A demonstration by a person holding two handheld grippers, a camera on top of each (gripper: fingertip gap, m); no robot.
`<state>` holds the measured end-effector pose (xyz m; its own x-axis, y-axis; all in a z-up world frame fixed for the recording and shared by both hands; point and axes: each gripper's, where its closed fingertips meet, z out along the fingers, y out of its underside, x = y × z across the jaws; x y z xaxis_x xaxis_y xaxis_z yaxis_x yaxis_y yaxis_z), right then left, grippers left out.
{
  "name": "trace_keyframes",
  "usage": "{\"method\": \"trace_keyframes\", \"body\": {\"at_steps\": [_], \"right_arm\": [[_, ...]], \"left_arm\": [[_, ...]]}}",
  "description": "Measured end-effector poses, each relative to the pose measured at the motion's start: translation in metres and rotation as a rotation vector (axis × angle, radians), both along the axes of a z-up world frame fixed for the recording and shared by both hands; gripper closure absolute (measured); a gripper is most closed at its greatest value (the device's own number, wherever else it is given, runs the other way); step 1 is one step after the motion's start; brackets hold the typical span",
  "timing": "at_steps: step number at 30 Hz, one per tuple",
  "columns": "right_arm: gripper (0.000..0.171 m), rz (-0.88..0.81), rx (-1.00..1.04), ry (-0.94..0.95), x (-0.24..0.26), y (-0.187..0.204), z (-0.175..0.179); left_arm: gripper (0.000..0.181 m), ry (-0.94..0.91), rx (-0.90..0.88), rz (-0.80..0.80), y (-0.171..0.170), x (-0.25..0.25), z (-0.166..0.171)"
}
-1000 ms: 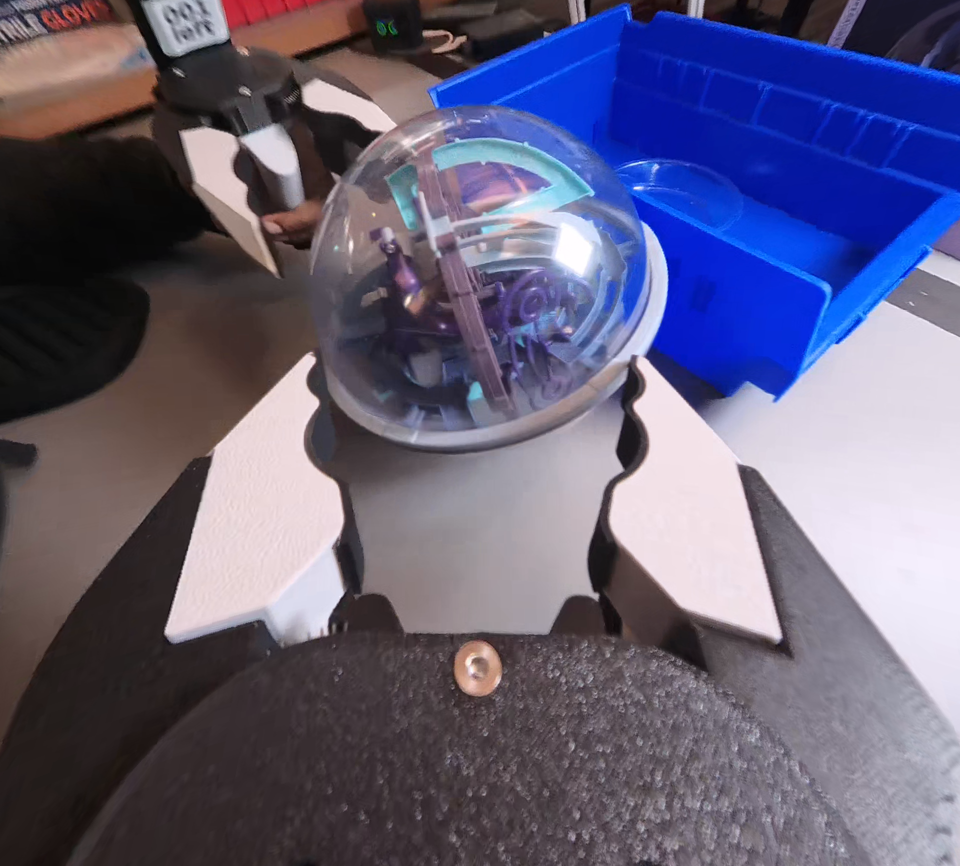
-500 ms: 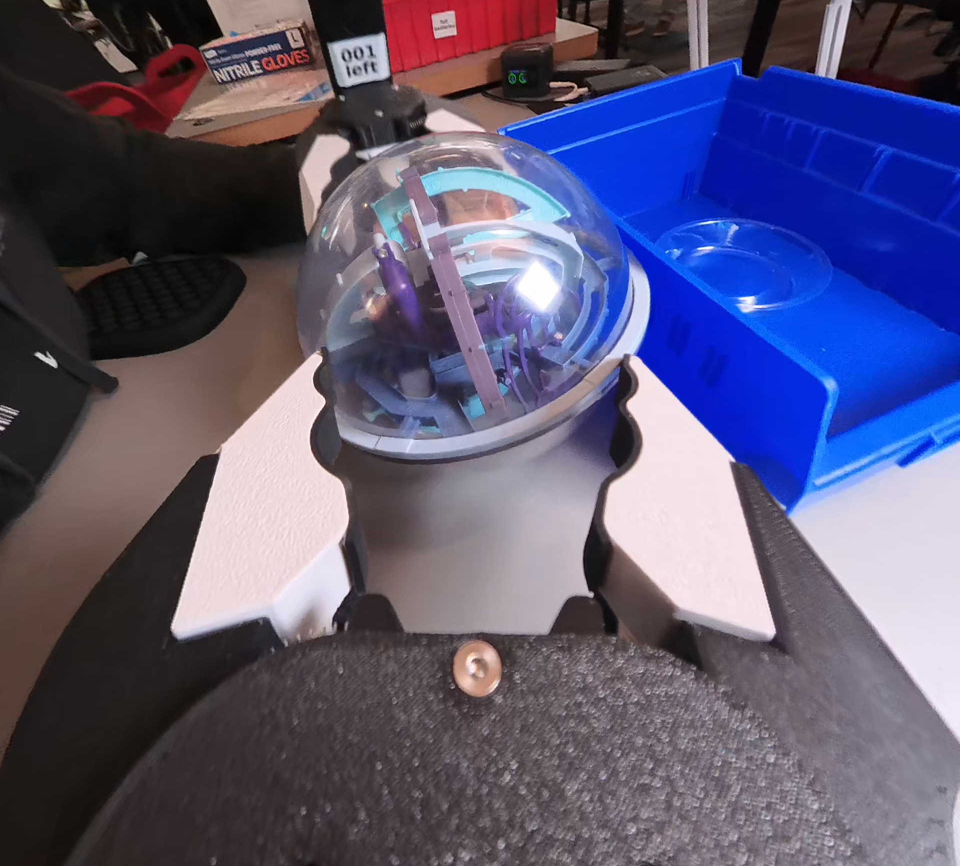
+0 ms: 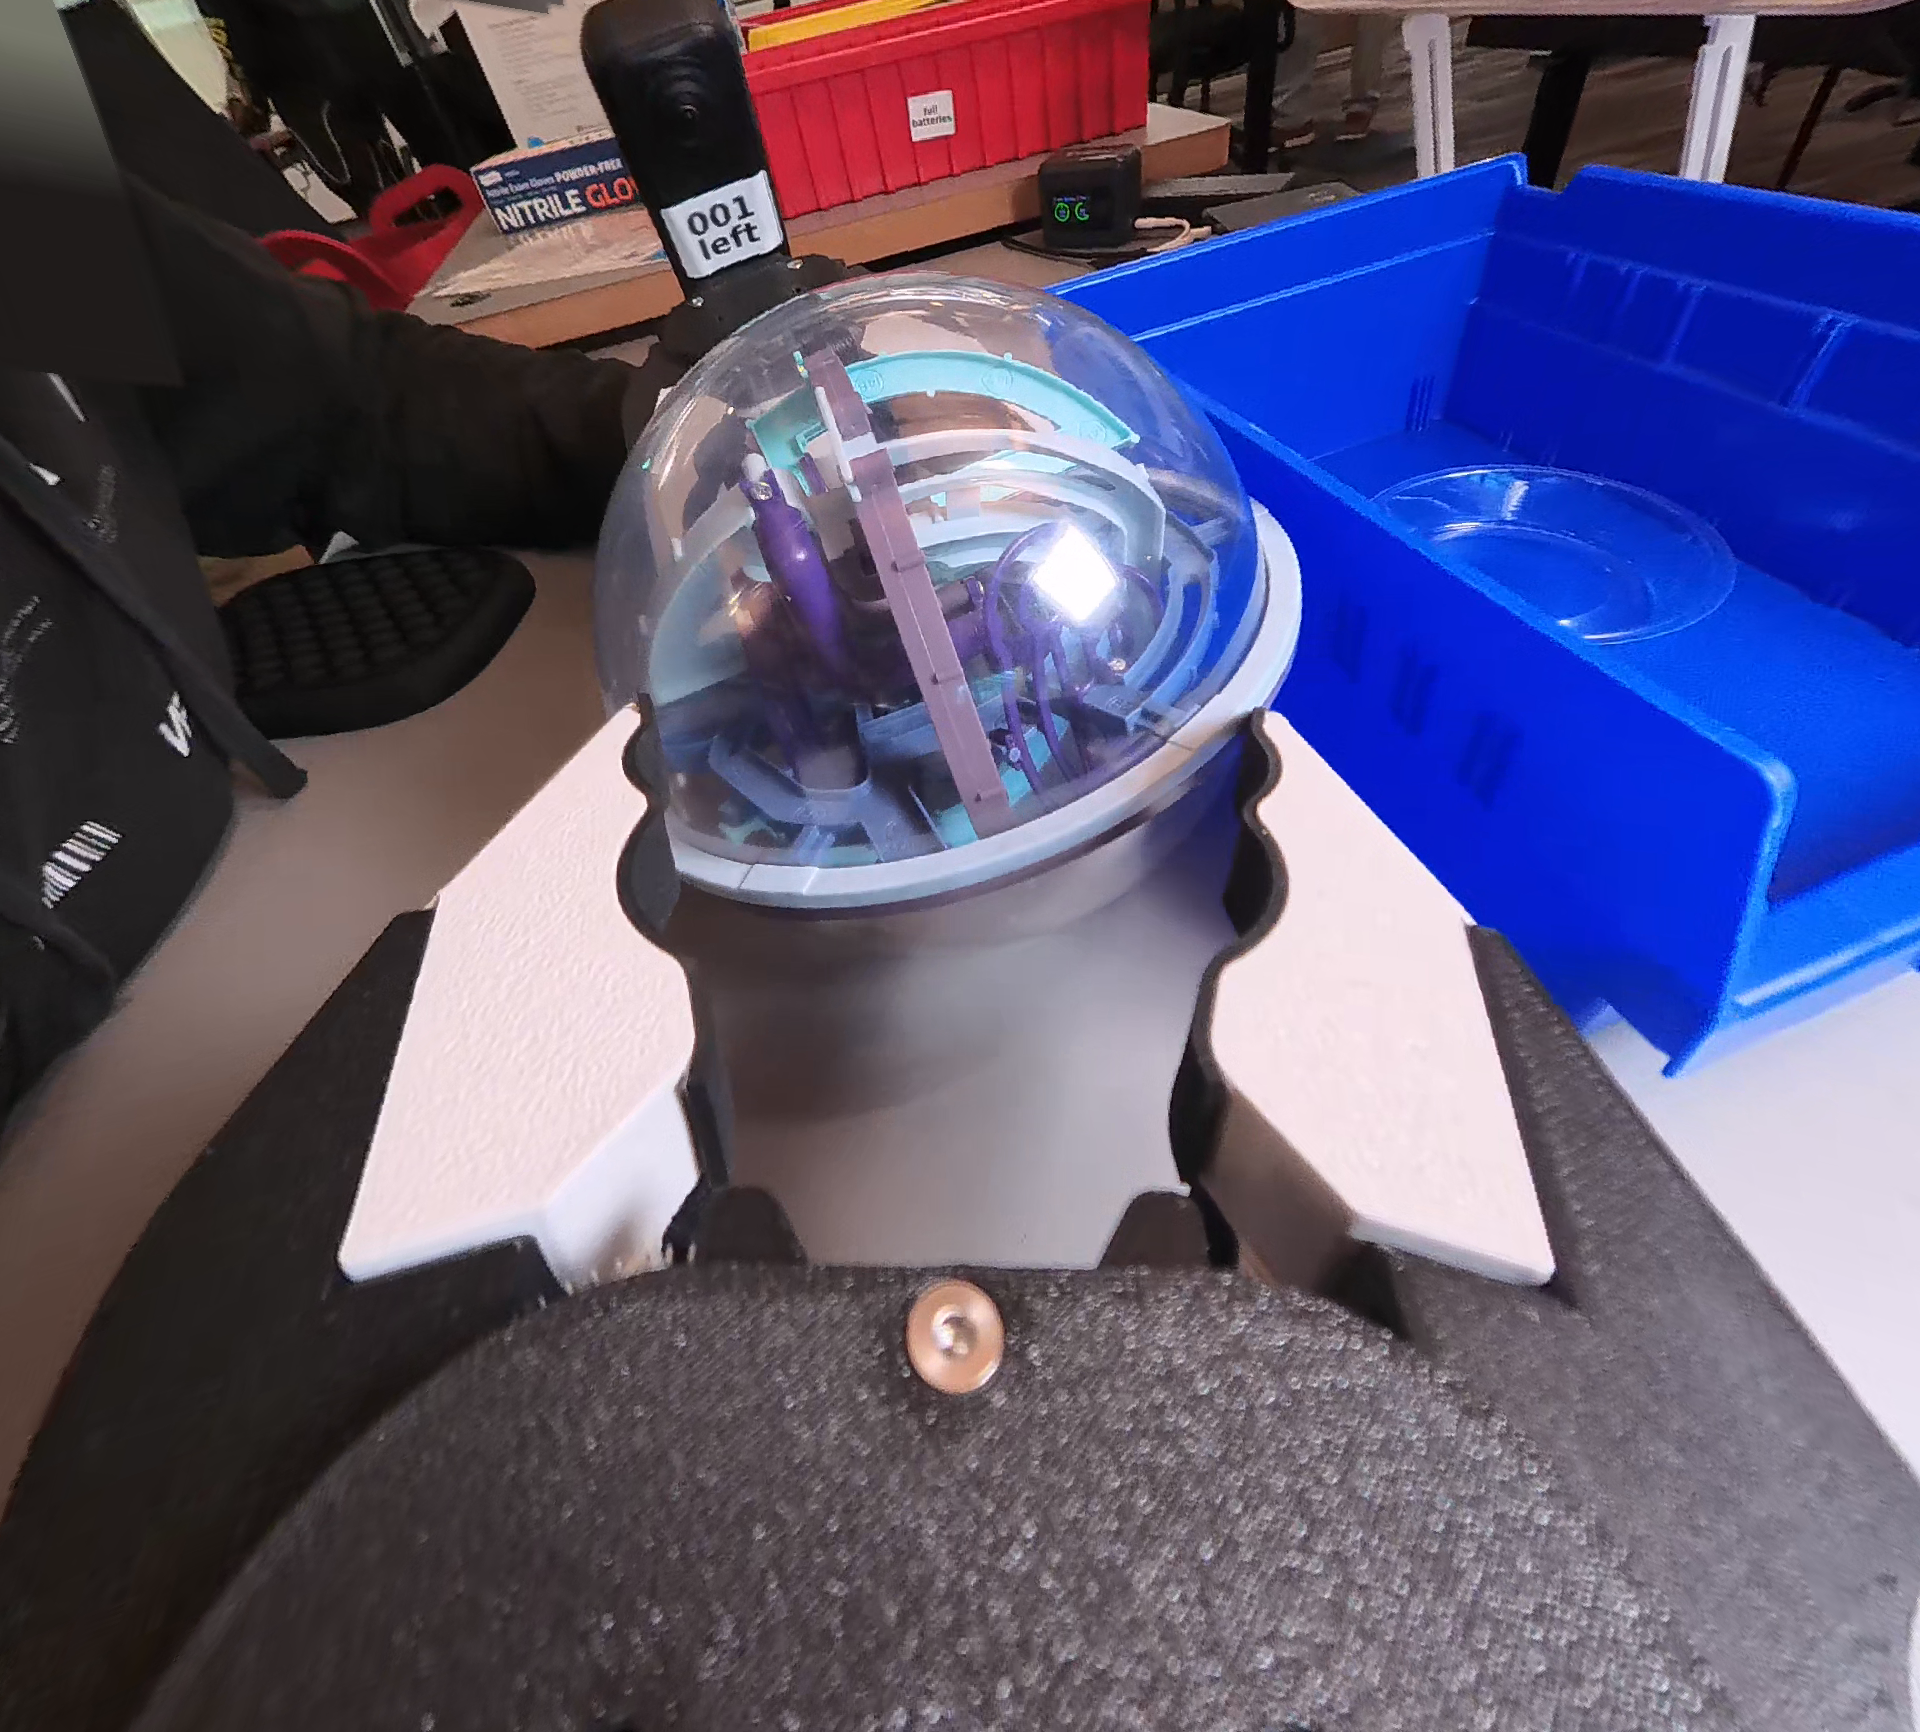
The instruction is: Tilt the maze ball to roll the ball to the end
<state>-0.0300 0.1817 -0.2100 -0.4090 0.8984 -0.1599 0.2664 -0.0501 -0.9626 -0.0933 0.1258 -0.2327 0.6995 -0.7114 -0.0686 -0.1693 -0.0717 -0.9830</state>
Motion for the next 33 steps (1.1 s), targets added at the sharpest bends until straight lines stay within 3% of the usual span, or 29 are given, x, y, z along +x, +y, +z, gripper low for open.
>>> {"method": "trace_keyframes", "body": {"at_steps": [23, 33], "right_arm": [[0.053, -0.006, 0.127, 0.003, 0.004, -0.018, -0.009], [0.043, 0.001, 0.272, 0.000, 0.003, -0.031, -0.017]], "left_arm": [[0.065, -0.020, -0.069, -0.021, -0.014, 0.002, -0.001], [0.058, 0.043, -0.053, 0.007, -0.021, 0.012, 0.000]]}}
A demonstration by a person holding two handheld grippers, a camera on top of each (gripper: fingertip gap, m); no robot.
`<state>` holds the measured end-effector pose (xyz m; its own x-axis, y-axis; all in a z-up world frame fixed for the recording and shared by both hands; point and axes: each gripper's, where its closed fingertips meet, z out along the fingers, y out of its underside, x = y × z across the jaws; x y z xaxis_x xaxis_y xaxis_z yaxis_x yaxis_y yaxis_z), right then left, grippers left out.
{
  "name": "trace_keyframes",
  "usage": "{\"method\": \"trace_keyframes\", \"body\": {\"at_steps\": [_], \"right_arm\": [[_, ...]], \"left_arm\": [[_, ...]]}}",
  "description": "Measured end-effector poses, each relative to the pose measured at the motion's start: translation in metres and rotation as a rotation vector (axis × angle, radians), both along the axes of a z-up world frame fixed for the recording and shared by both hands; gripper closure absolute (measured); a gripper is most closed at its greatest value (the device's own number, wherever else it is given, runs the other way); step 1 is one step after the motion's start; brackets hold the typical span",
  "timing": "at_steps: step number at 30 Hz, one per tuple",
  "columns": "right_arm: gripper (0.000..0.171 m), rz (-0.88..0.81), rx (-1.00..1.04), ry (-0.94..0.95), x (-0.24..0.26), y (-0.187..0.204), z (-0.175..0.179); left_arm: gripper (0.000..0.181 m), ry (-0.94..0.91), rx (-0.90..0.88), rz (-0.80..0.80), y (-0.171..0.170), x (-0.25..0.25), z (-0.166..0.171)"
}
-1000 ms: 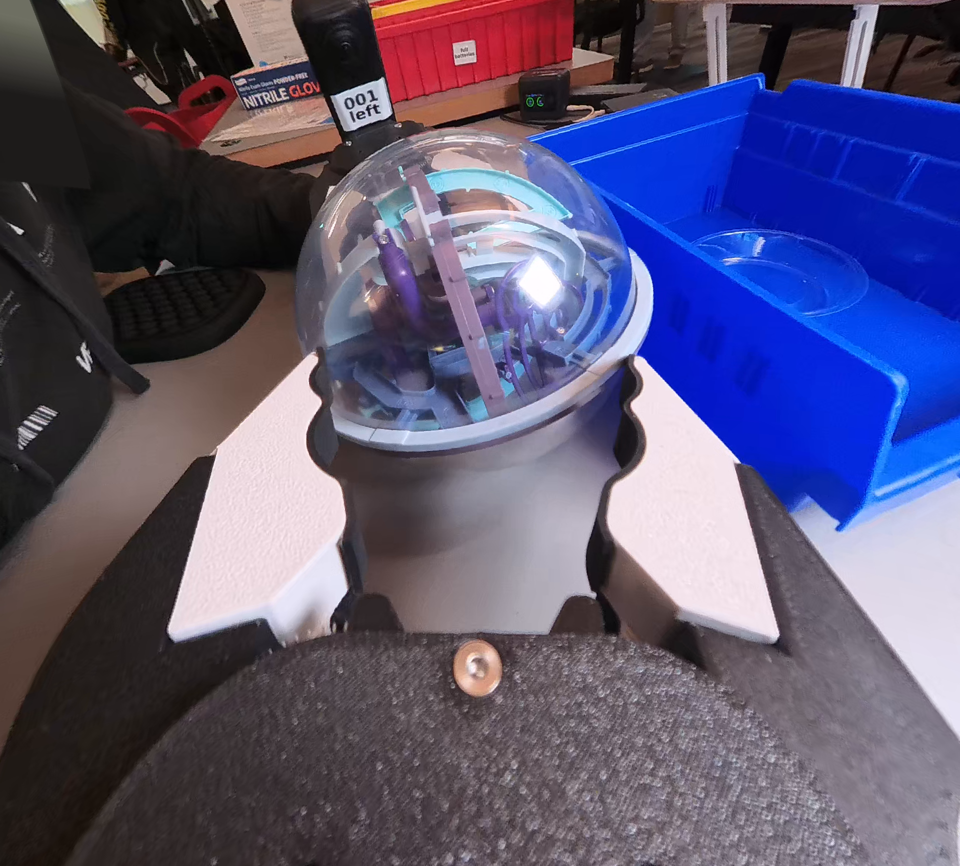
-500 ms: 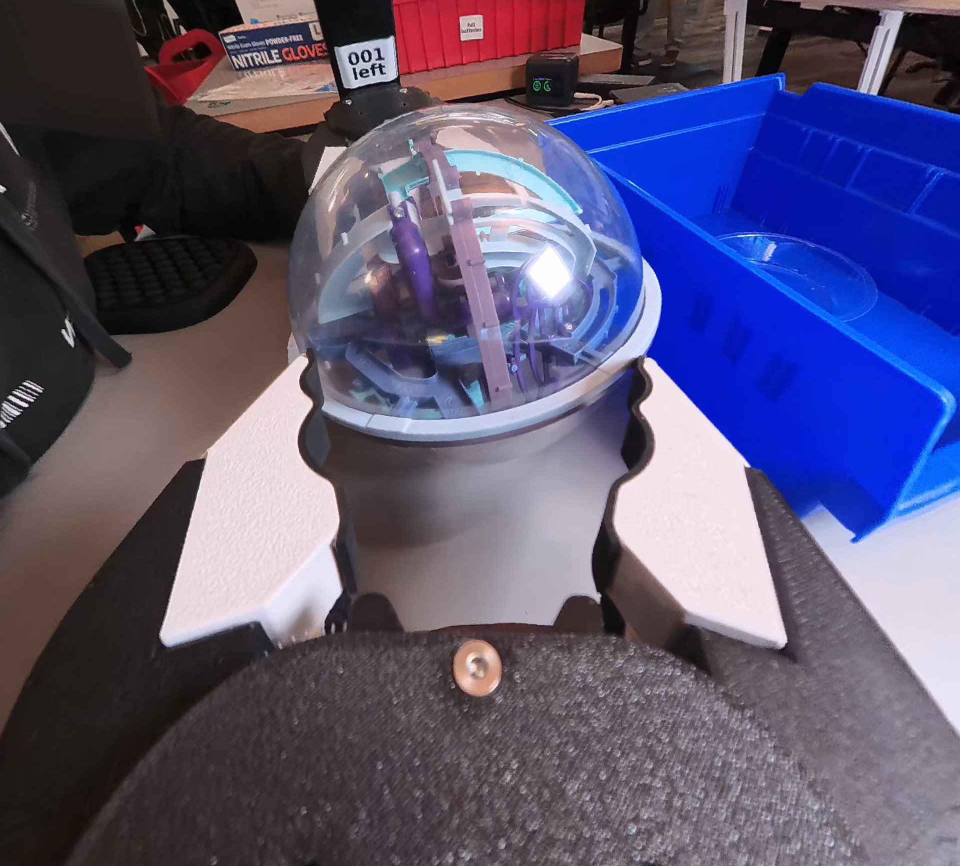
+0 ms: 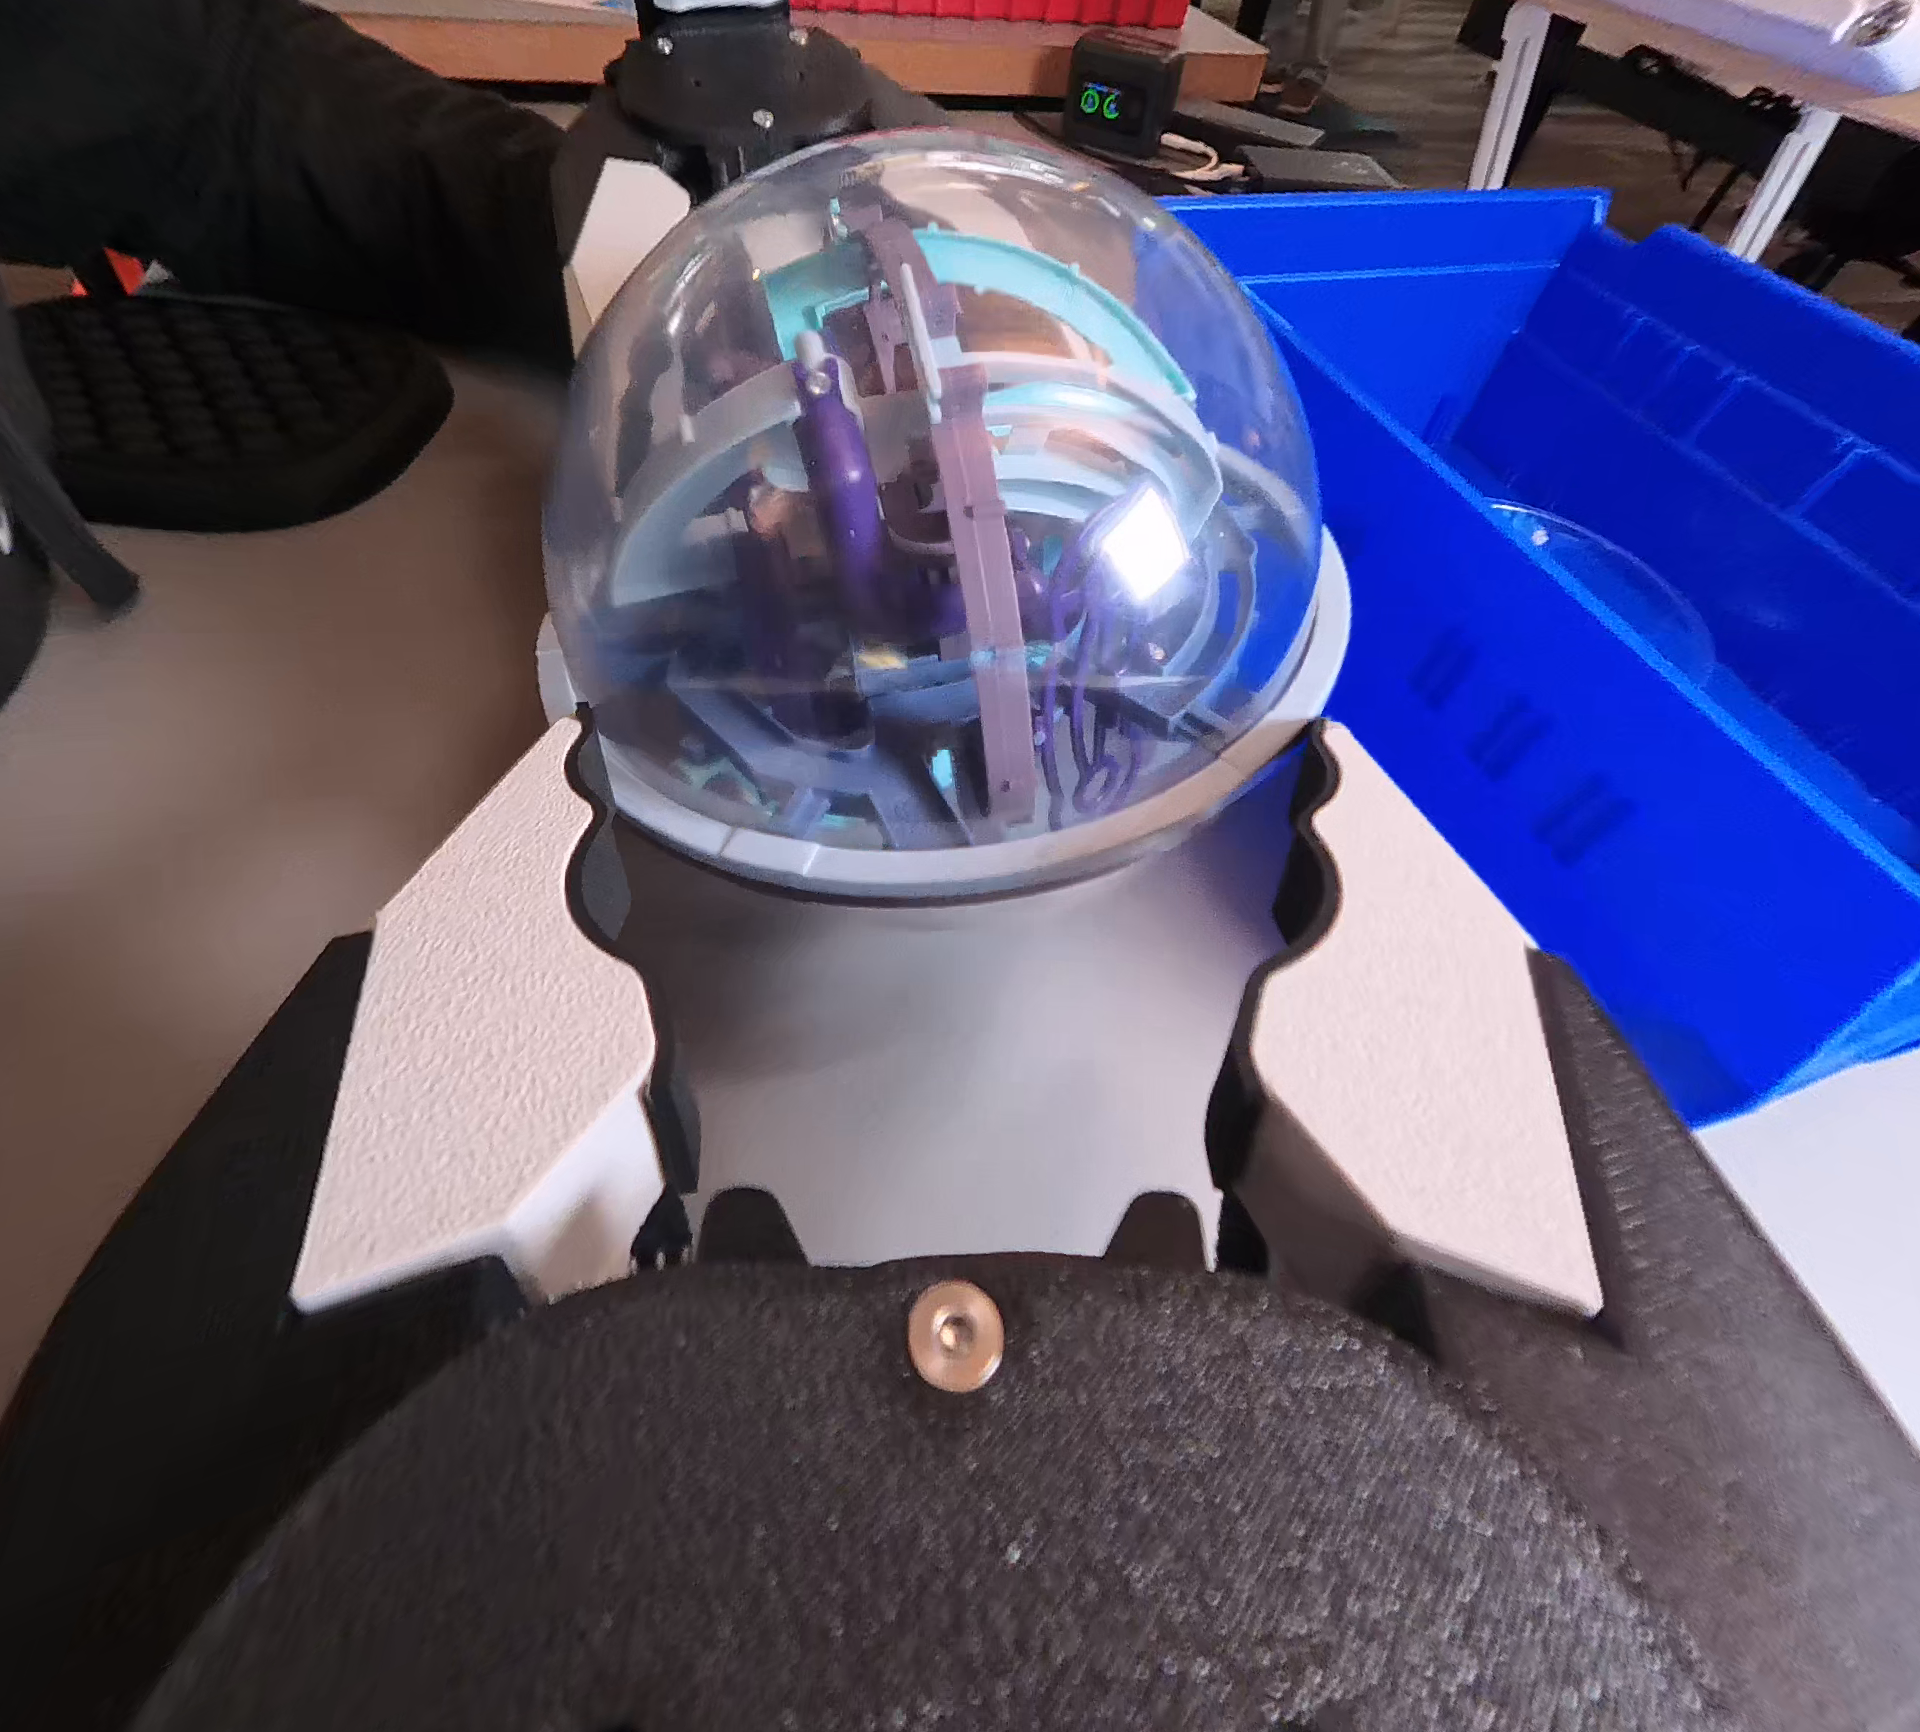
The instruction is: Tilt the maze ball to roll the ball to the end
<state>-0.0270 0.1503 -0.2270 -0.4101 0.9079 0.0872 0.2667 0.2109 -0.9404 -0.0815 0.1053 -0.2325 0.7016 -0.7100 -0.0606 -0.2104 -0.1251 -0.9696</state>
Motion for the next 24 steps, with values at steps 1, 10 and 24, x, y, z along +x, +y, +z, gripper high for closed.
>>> {"method": "trace_keyframes", "body": {"at_steps": [1, 10, 24], "right_arm": [[0.043, 0.008, 0.001, -0.008, 0.001, -0.001, -0.002], [0.042, 0.050, 0.024, -0.043, 0.006, -0.008, -0.008], [0.044, 0.088, 0.029, -0.085, 0.011, -0.015, -0.014]], "left_arm": [[0.059, -0.002, 0.008, -0.001, -0.002, 0.001, 0.002], [0.064, -0.013, 0.042, -0.002, -0.013, 0.006, 0.007], [0.077, -0.053, 0.062, 0.003, -0.030, 0.004, 0.013]]}}
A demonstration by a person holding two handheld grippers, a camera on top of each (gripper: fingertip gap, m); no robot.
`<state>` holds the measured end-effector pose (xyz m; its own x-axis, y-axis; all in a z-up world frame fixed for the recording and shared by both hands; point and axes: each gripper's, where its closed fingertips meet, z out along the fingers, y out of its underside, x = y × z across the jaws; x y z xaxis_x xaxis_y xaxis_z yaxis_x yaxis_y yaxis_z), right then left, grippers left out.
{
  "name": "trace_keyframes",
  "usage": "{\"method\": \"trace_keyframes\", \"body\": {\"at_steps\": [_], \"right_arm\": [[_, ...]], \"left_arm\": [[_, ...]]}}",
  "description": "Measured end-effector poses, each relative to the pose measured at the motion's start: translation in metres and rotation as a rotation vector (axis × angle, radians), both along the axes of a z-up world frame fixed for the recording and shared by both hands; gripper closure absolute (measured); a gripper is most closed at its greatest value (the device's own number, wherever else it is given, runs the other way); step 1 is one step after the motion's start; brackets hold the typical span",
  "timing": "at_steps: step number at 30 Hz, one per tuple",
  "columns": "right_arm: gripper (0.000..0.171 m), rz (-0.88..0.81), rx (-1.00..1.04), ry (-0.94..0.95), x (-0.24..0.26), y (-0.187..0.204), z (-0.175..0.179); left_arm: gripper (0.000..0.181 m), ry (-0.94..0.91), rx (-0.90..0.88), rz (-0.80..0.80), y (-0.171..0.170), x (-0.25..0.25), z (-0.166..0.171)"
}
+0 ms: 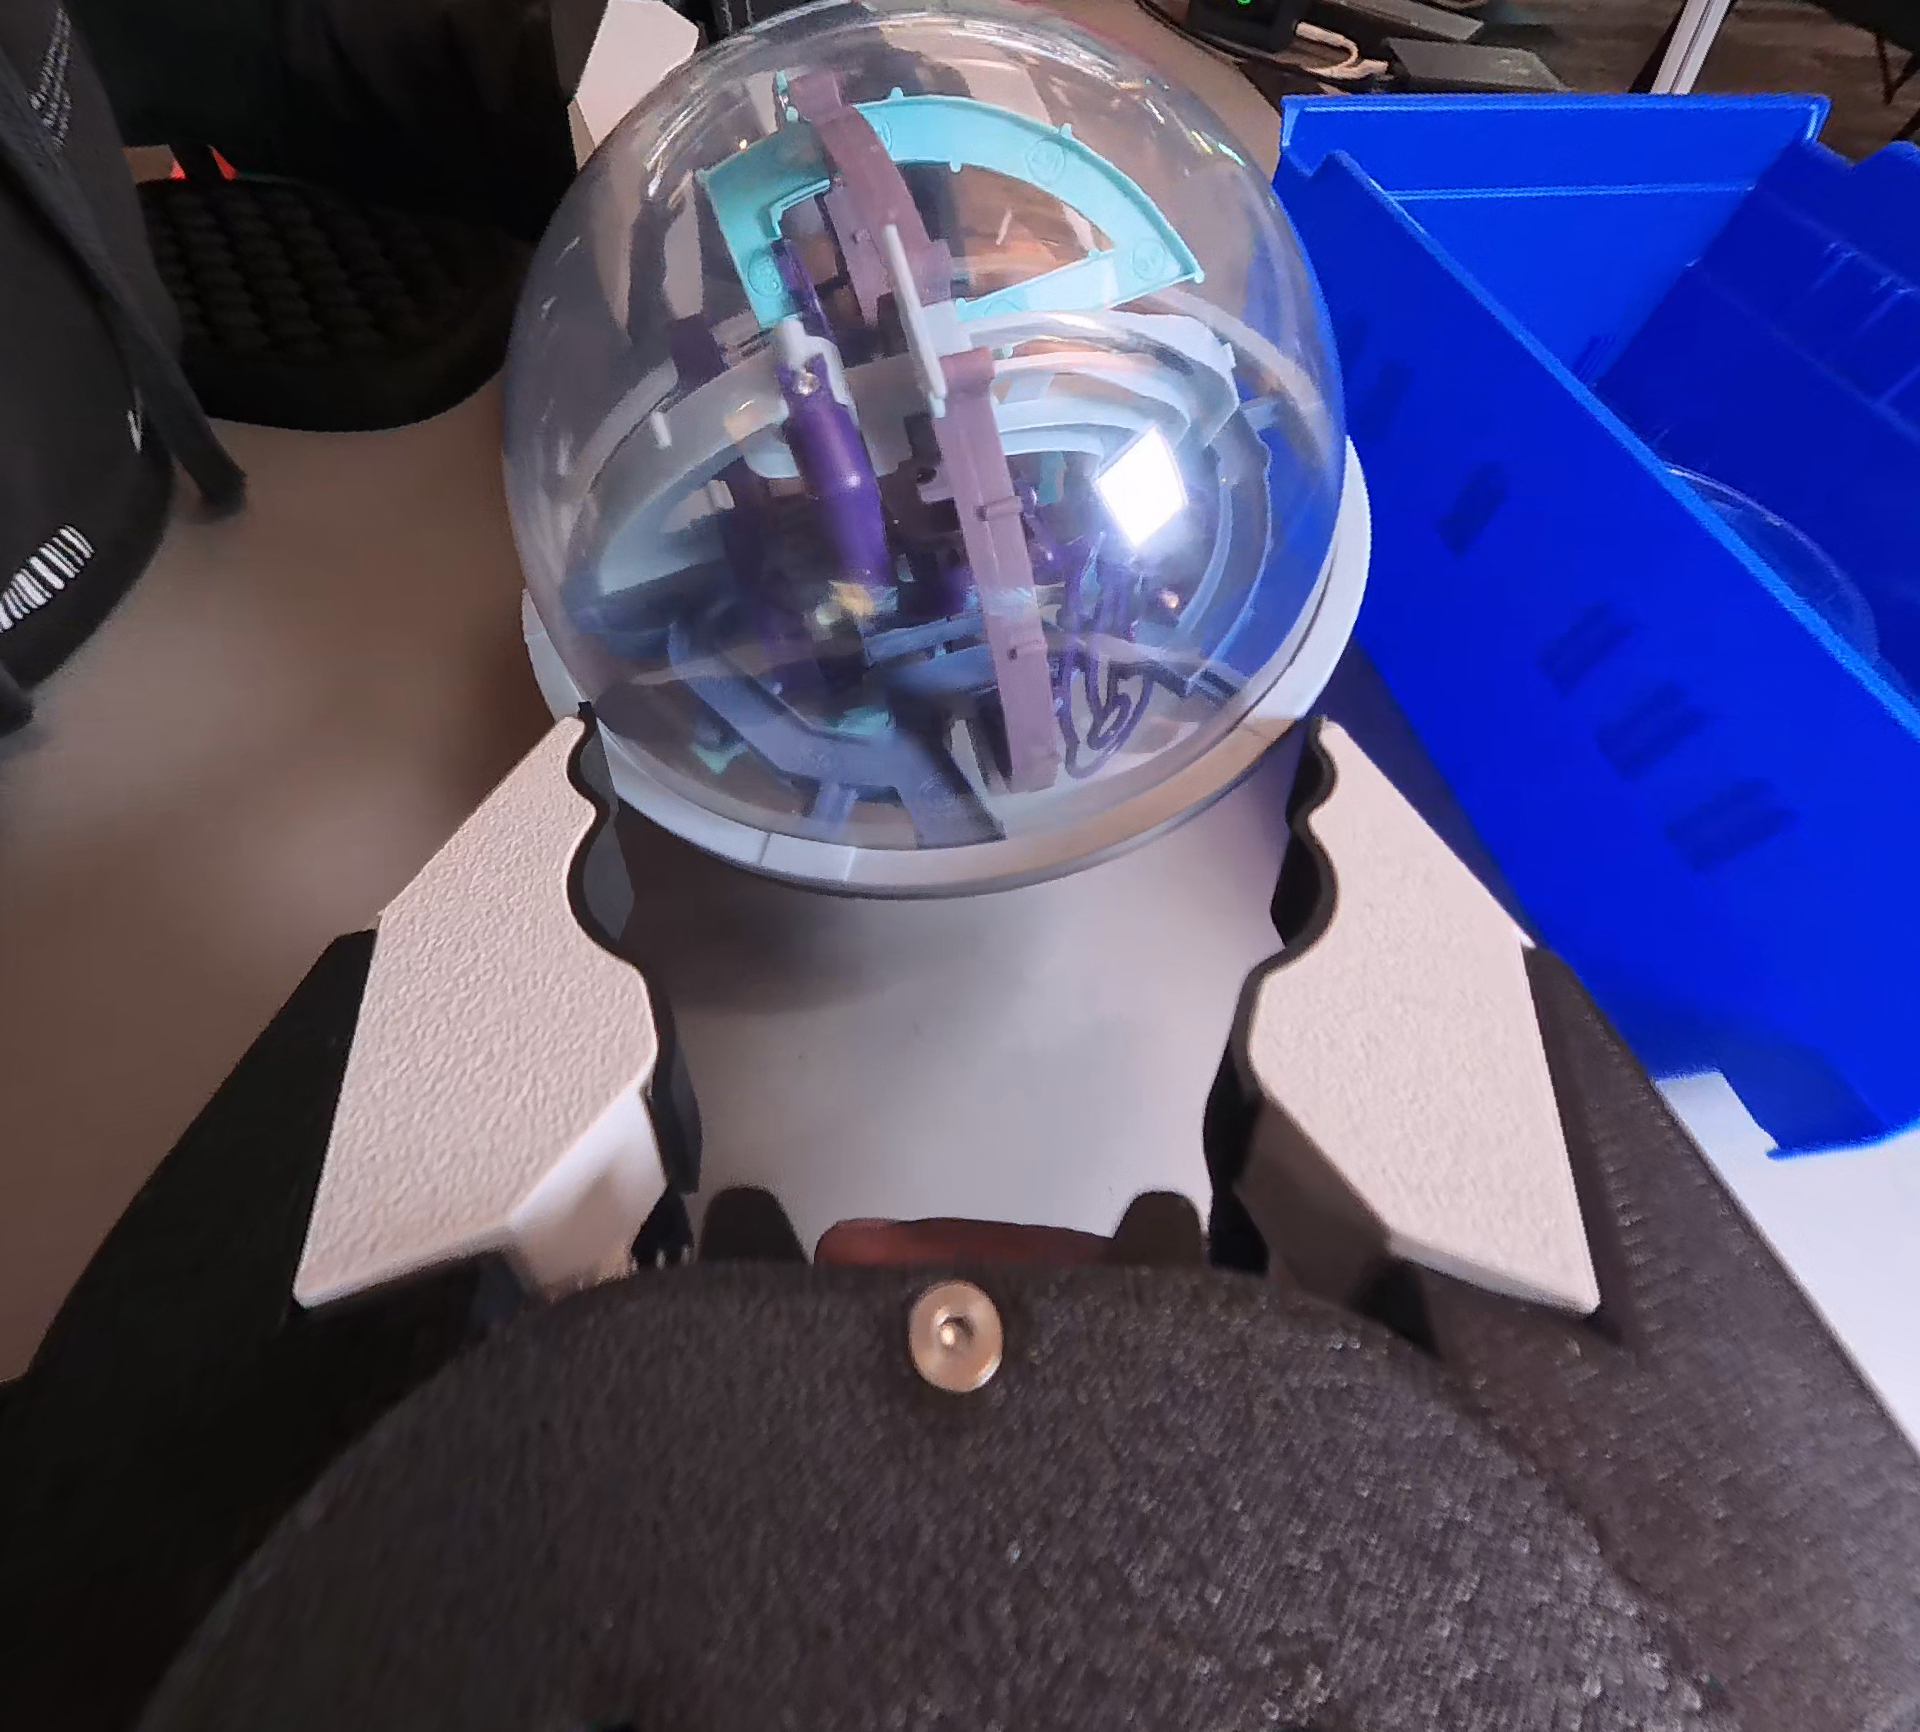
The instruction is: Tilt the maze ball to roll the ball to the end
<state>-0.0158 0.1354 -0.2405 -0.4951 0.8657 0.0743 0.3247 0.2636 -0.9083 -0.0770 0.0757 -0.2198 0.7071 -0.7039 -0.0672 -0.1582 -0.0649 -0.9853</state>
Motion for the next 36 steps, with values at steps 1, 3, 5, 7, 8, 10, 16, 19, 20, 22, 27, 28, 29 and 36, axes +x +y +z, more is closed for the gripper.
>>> {"method": "trace_keyframes", "body": {"at_steps": [1, 3, 5, 7, 8, 10, 16, 19, 20, 22, 27, 28, 29, 36], "right_arm": [[0.045, -0.003, 0.002, -0.002, 0.000, 0.001, 0.000], [0.047, -0.010, 0.007, -0.007, 0.002, 0.003, 0.001], [0.050, -0.019, 0.012, -0.013, 0.003, 0.005, 0.001], [0.052, -0.033, 0.018, -0.016, 0.005, 0.009, 0.002], [0.054, -0.040, 0.020, -0.016, 0.006, 0.011, 0.003], [0.058, -0.055, 0.025, -0.016, 0.008, 0.015, 0.004], [0.063, -0.106, 0.060, -0.022, 0.017, 0.025, 0.013], [0.061, -0.121, 0.057, 0.001, 0.019, 0.021, 0.023], [0.060, -0.120, 0.056, 0.009, 0.019, 0.017, 0.026], [0.057, -0.116, 0.071, 0.009, 0.017, 0.010, 0.025], [0.052, -0.126, 0.159, -0.006, 0.009, 0.003, 0.014], [0.053, -0.133, 0.177, -0.006, 0.008, 0.004, 0.011], [0.054, -0.135, 0.190, -0.006, 0.007, 0.003, 0.008], [0.075, -0.153, 0.105, 0.010, 0.007, 0.003, 0.012]], "left_arm": [[0.078, 0.000, 0.001, 0.001, 0.000, -0.001, 0.000], [0.080, 0.002, 0.002, 0.003, -0.001, -0.002, 0.000], [0.082, 0.003, 0.004, 0.004, -0.002, -0.002, 0.000], [0.084, 0.007, 0.006, 0.006, -0.003, -0.003, 0.000], [0.085, 0.006, 0.006, 0.007, -0.003, -0.004, 0.000], [0.087, 0.002, 0.009, 0.008, -0.004, -0.005, 0.000], [0.090, -0.019, 0.030, 0.004, -0.005, -0.009, 0.007], [0.082, -0.094, 0.000, 0.013, 0.000, -0.018, 0.011], [0.078, -0.110, -0.022, 0.015, 0.002, -0.020, 0.009], [0.069, -0.112, -0.036, 0.007, 0.006, -0.019, 0.005], [0.064, 0.041, 0.005, 0.022, 0.010, -0.013, -0.008], [0.065, 0.053, 0.007, 0.023, 0.010, -0.012, -0.010], [0.067, 0.055, 0.009, 0.025, 0.010, -0.011, -0.010], [0.082, -0.033, -0.102, -0.007, 0.005, -0.014, -0.014]]}}
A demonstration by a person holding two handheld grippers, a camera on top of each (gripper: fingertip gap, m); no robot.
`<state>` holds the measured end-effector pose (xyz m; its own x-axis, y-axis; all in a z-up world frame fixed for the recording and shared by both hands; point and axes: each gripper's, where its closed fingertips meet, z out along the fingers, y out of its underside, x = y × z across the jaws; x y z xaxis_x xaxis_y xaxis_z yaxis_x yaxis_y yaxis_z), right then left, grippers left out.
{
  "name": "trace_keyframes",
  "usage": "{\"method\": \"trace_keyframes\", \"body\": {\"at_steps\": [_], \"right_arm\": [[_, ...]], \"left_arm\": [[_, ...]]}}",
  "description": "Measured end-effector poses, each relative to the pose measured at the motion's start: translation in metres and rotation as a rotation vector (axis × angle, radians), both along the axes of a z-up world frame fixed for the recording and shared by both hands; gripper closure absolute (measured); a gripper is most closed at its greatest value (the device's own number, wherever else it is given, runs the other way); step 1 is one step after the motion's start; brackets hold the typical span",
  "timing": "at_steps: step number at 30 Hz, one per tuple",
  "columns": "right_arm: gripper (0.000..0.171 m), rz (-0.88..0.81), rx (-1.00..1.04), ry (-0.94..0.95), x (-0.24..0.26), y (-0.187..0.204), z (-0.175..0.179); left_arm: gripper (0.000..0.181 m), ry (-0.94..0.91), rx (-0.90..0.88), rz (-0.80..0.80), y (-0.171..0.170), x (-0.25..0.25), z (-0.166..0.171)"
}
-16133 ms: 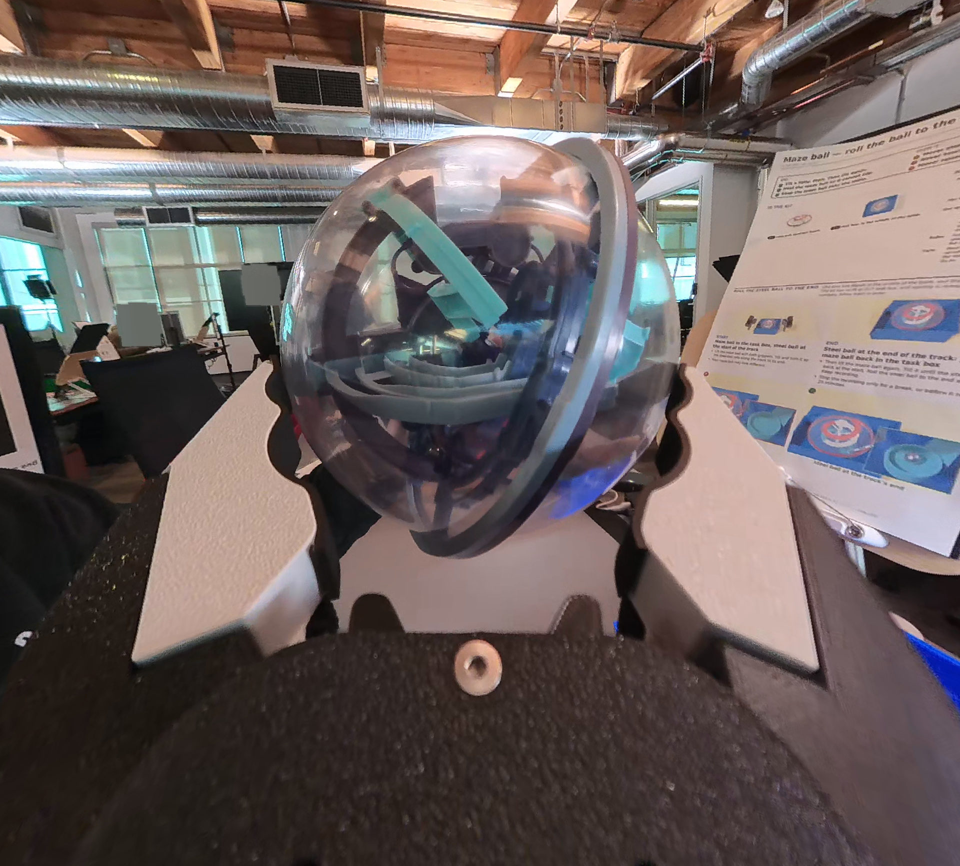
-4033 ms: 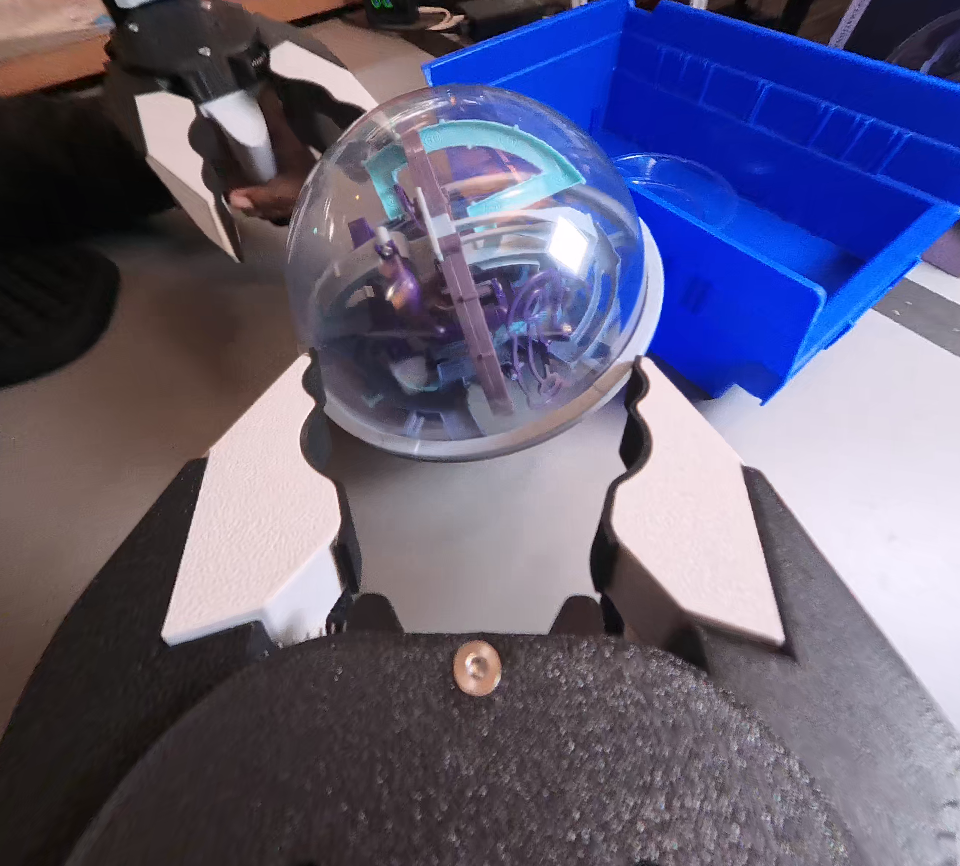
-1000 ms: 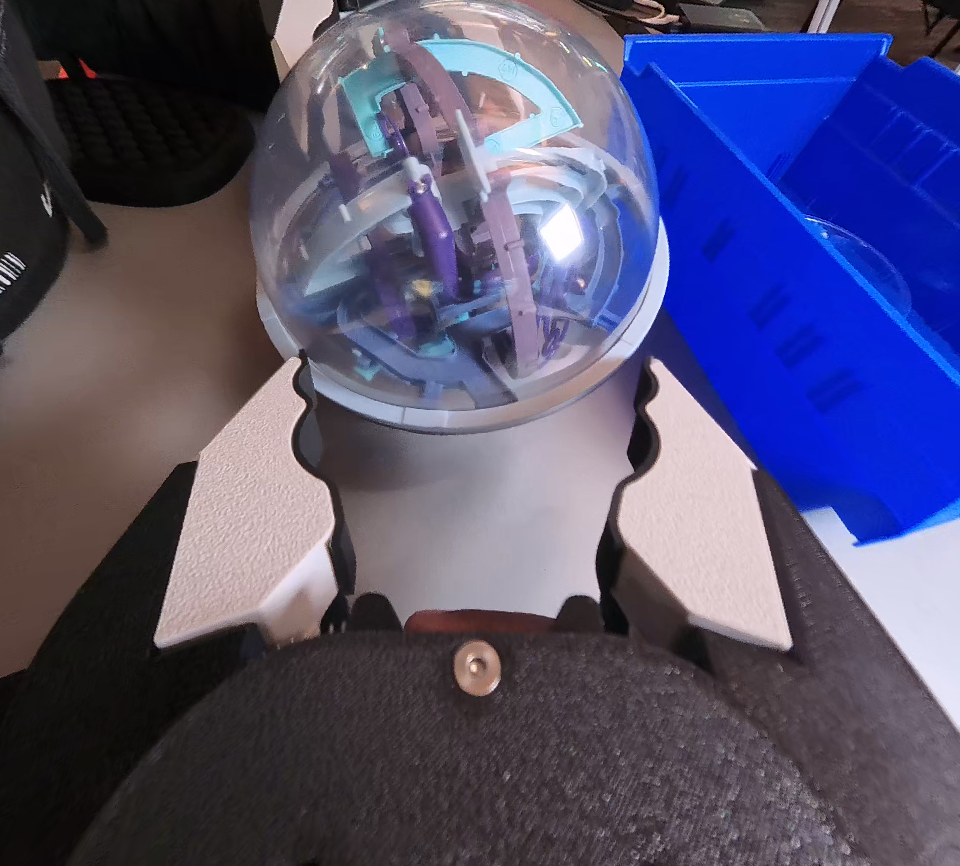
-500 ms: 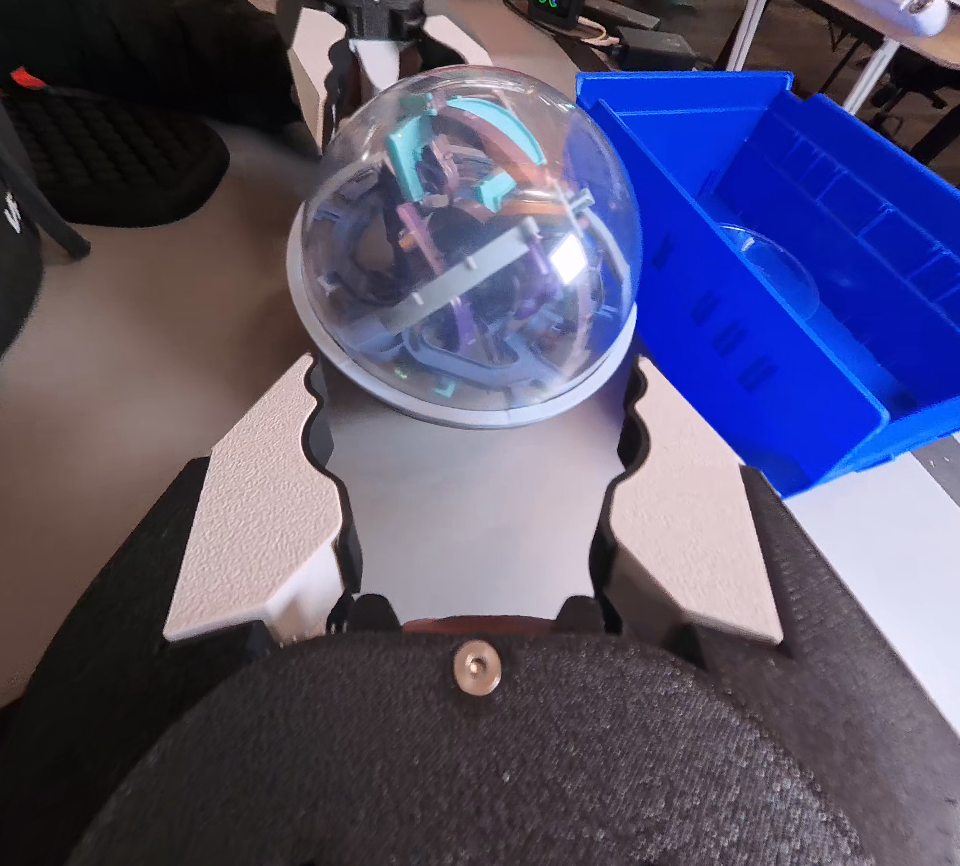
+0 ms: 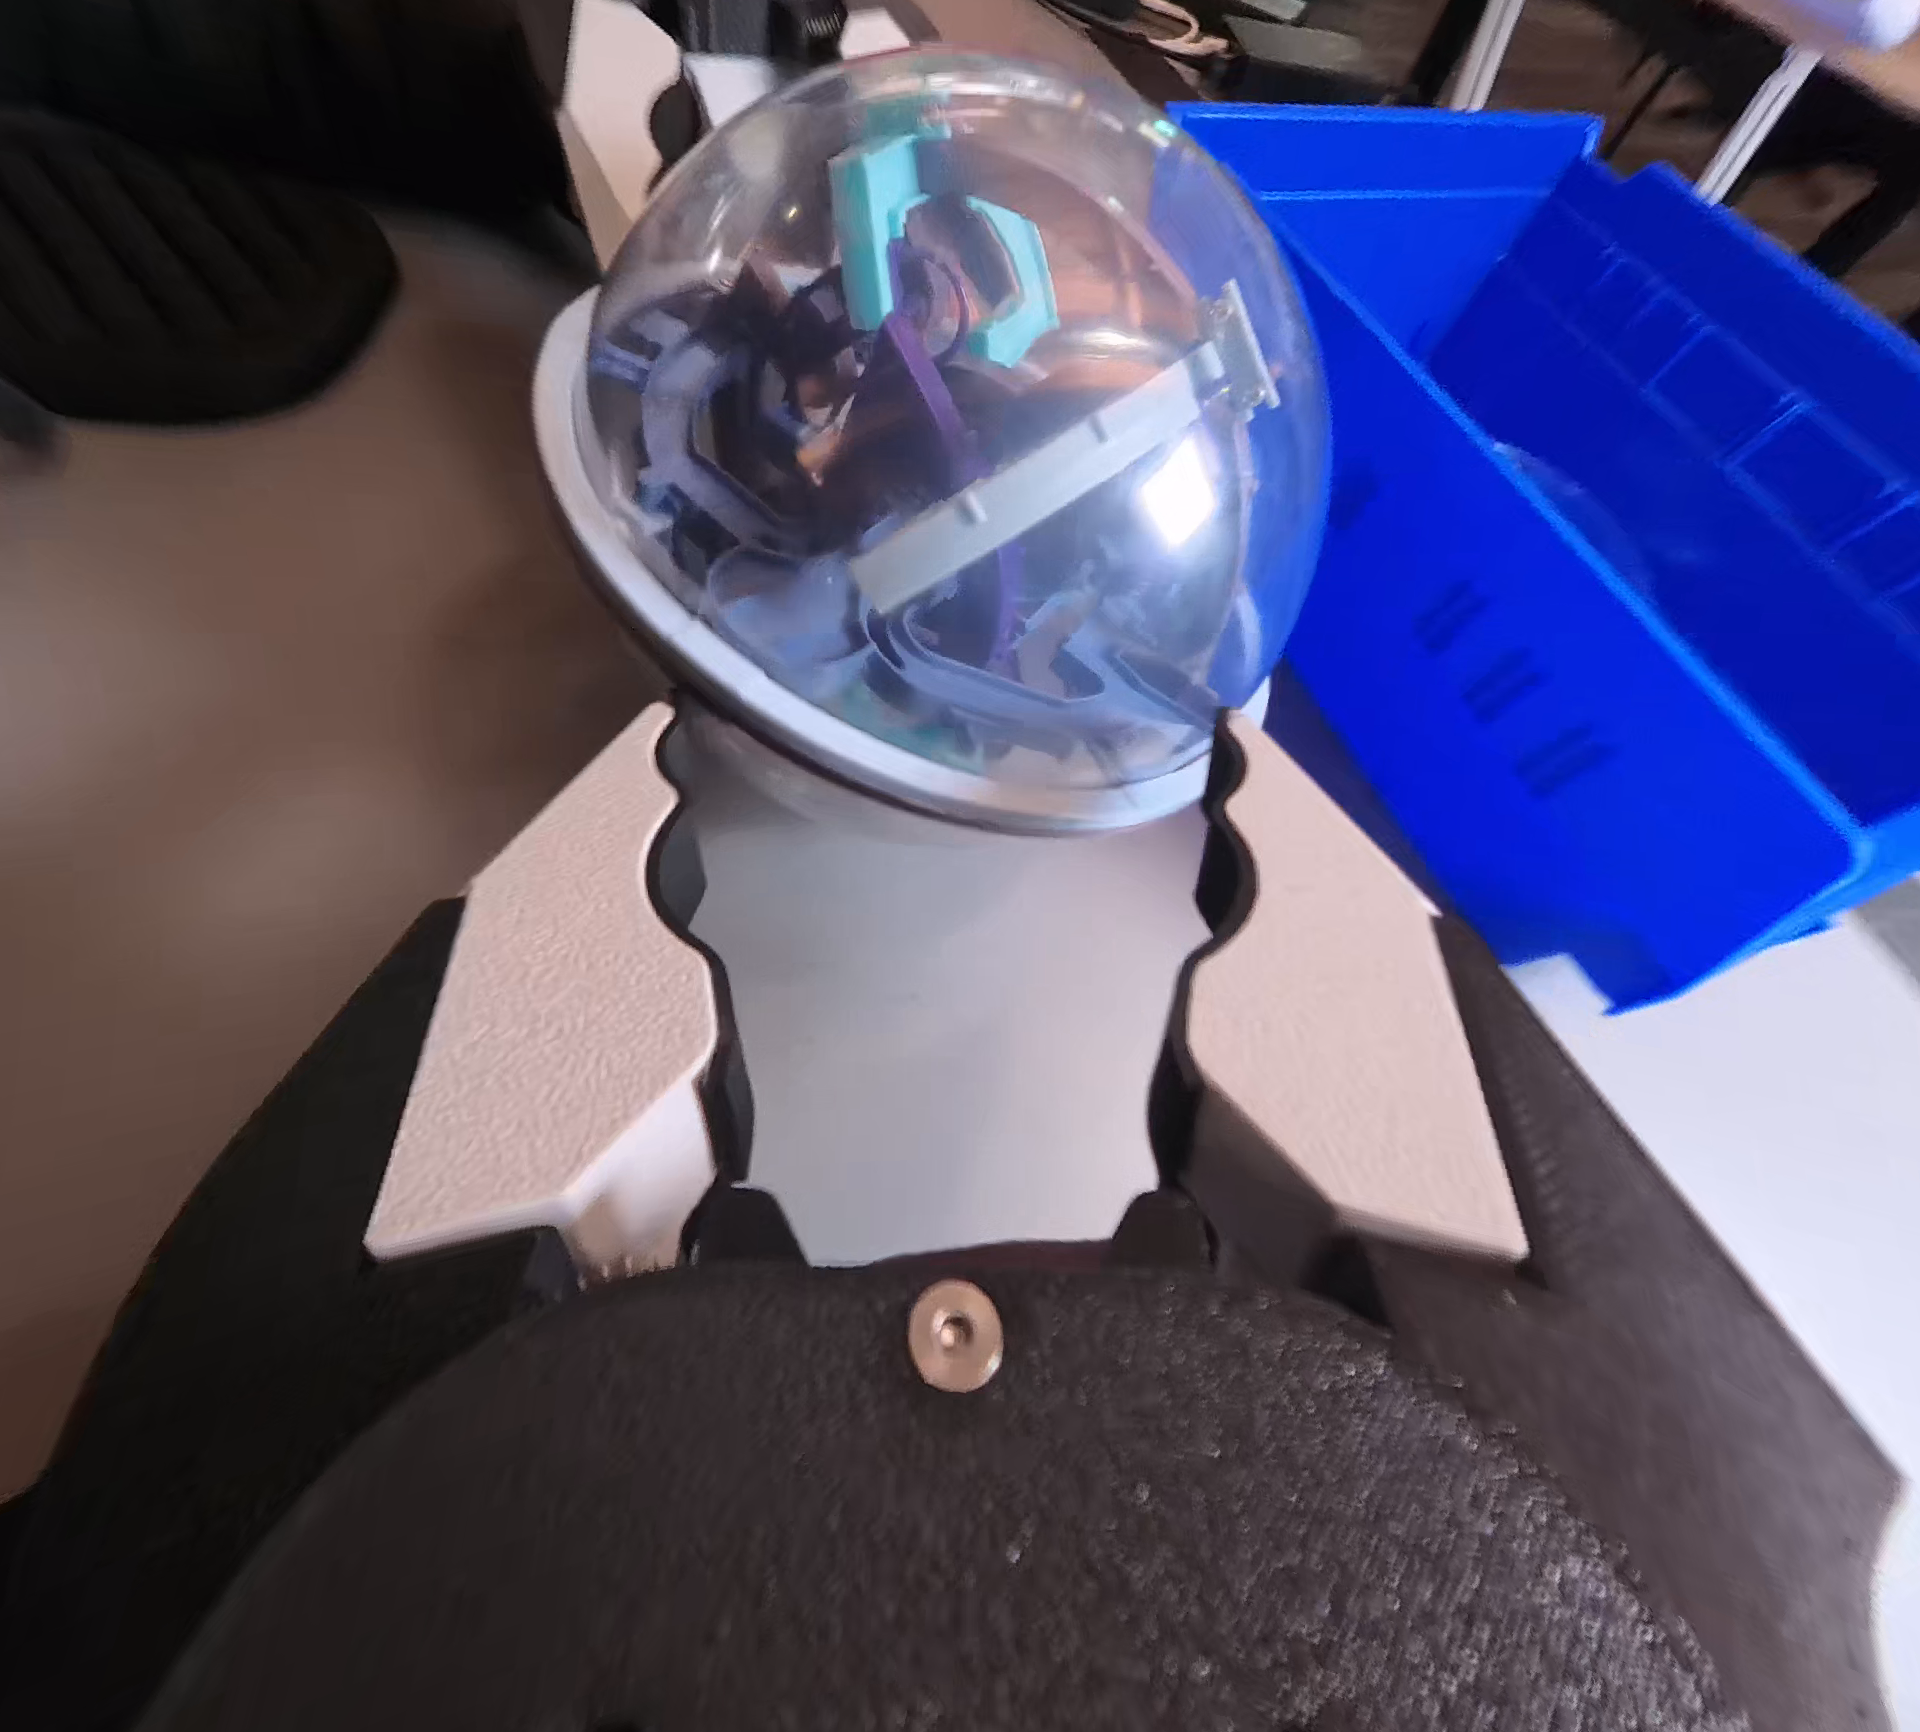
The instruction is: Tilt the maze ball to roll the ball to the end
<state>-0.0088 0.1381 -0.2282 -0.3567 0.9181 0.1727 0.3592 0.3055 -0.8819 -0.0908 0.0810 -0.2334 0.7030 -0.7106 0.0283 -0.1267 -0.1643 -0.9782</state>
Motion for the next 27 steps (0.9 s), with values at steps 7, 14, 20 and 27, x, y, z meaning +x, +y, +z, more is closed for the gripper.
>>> {"method": "trace_keyframes", "body": {"at_steps": [7, 14, 20, 27], "right_arm": [[0.154, 0.036, -0.226, 0.008, 0.017, 0.006, 0.009], [0.158, -0.032, -0.643, -0.021, 0.008, 0.018, 0.019], [0.167, -0.095, -1.299, -0.111, 0.002, 0.036, 0.017], [0.166, -0.141, -1.316, -0.123, -0.003, 0.039, 0.006]], "left_arm": [[0.128, -0.417, -0.239, -0.060, 0.000, -0.025, 0.012], [0.163, -0.499, -0.231, -0.018, 0.007, -0.037, 0.025], [0.174, -0.590, -0.373, -0.042, 0.005, -0.032, 0.019], [0.175, -0.721, -0.508, -0.028, 0.009, -0.038, 0.010]]}}
